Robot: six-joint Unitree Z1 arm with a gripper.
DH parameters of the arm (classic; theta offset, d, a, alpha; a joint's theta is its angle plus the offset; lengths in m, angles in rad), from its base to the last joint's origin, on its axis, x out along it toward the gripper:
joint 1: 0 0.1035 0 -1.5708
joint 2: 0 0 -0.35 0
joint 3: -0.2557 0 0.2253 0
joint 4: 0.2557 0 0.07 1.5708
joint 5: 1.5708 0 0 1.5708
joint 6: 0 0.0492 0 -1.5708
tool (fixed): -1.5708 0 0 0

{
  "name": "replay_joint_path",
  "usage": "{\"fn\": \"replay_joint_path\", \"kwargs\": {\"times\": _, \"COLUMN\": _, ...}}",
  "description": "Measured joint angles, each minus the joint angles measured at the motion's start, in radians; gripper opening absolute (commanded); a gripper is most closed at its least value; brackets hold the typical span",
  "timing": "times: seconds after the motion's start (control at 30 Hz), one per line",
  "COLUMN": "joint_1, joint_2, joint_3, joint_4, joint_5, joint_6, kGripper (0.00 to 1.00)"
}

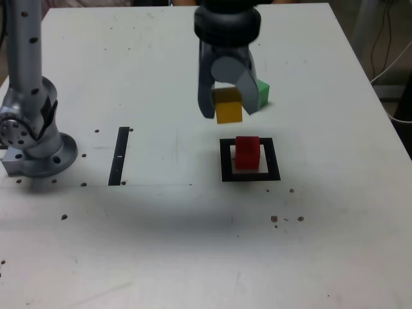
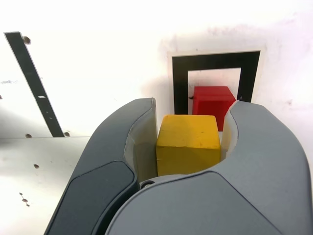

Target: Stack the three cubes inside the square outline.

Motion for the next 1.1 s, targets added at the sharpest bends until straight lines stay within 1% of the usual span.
{"fn": "replay_joint_path", "kwargs": {"times": 0.13, "joint_1": -0.009, "joint_2": 0.038, "joint_3": -0.018, "joint_4": 0.002, "joint_5": -0.006, "joint_6": -0.001, "kGripper": 0.23}}
{"fn": "replay_joint_path", "kwargs": {"times": 0.5, "joint_1": -0.055, "joint_2": 0.123, "joint_3": -0.081, "joint_4": 0.018, "joint_5": -0.005, "joint_6": -0.013, "kGripper": 0.23}}
{"fn": "replay_joint_path", "kwargs": {"times": 0.73, "joint_1": -0.055, "joint_2": 0.134, "joint_3": -0.075, "joint_4": 0.016, "joint_5": 0.005, "joint_6": -0.023, "kGripper": 0.23}}
{"fn": "replay_joint_path", "kwargs": {"times": 1.1, "joint_1": -0.055, "joint_2": 0.139, "joint_3": -0.054, "joint_4": -0.008, "joint_5": 0.007, "joint_6": -0.026, "kGripper": 0.23}}
